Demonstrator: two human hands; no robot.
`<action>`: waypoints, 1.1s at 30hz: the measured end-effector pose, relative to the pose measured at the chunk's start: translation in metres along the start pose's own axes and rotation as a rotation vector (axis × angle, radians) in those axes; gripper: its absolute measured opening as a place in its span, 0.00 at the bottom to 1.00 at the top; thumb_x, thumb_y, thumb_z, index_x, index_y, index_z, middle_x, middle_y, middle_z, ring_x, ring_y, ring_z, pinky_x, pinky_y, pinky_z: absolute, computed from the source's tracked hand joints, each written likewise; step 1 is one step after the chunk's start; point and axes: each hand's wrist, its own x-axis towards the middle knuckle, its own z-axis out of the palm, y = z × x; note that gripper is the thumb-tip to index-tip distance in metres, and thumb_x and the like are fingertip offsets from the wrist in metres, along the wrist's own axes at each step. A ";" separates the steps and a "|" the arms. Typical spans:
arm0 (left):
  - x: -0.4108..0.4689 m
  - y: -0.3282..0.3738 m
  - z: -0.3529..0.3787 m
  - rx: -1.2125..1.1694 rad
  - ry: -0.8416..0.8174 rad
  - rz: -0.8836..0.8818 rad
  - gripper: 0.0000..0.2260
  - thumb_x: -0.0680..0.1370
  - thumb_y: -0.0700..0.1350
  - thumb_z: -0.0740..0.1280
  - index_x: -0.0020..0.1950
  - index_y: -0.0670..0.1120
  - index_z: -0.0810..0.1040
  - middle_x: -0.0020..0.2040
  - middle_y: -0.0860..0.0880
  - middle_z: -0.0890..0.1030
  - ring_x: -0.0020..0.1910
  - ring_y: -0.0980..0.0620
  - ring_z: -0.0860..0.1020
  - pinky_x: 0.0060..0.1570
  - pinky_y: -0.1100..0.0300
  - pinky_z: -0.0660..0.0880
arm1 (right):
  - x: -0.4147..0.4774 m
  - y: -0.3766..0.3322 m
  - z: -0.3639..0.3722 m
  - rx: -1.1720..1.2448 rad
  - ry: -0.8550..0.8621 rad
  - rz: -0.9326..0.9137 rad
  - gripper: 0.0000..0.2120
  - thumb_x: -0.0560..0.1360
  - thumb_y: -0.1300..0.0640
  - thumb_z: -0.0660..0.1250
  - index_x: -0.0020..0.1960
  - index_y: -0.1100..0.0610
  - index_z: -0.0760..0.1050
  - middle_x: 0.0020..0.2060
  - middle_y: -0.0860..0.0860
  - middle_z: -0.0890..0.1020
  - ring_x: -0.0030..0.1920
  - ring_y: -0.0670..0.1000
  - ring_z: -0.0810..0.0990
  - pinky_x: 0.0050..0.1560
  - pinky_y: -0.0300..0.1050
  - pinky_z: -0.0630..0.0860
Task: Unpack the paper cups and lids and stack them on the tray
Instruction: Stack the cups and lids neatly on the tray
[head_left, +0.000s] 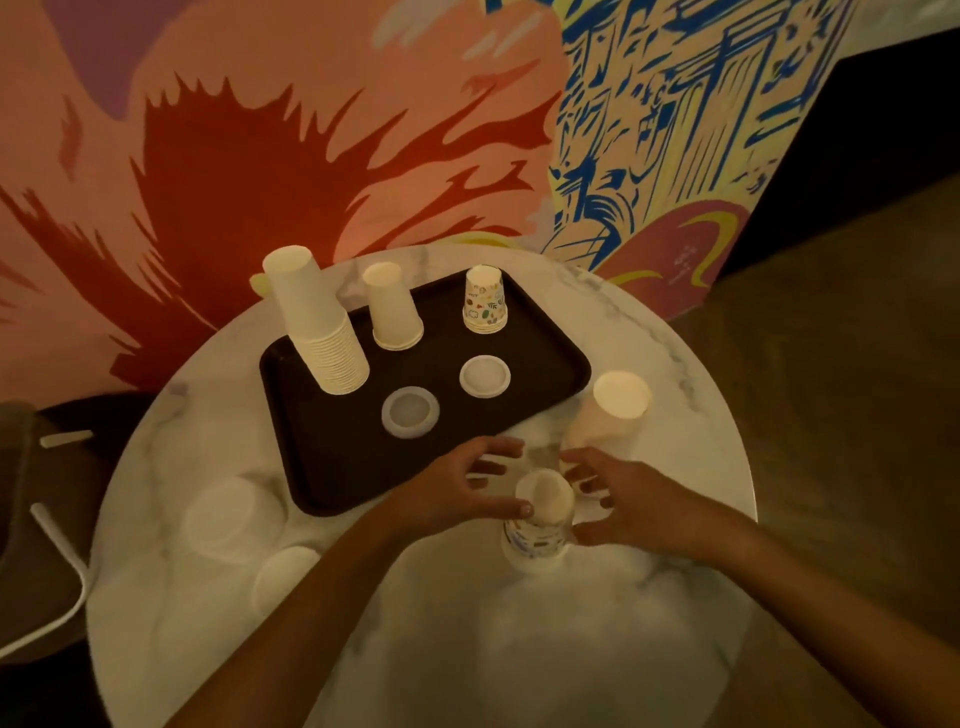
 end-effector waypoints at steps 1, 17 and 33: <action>0.001 0.000 0.004 0.017 -0.016 0.005 0.28 0.68 0.45 0.74 0.64 0.56 0.69 0.64 0.56 0.71 0.63 0.55 0.70 0.63 0.60 0.68 | 0.003 0.002 0.011 0.035 0.027 -0.004 0.35 0.69 0.54 0.72 0.70 0.50 0.58 0.65 0.46 0.70 0.65 0.47 0.70 0.62 0.36 0.68; -0.023 -0.025 -0.005 0.058 0.184 0.141 0.26 0.68 0.39 0.74 0.60 0.53 0.68 0.59 0.55 0.72 0.59 0.57 0.72 0.50 0.74 0.73 | 0.041 -0.016 0.061 0.221 0.203 -0.080 0.35 0.63 0.56 0.77 0.65 0.51 0.64 0.55 0.42 0.72 0.56 0.43 0.71 0.57 0.35 0.70; -0.018 0.093 -0.068 0.293 0.388 0.488 0.27 0.67 0.44 0.74 0.64 0.47 0.70 0.56 0.55 0.73 0.51 0.65 0.73 0.50 0.79 0.70 | 0.042 -0.086 -0.060 0.055 0.407 -0.355 0.36 0.62 0.55 0.78 0.66 0.53 0.65 0.51 0.40 0.72 0.51 0.40 0.72 0.46 0.22 0.69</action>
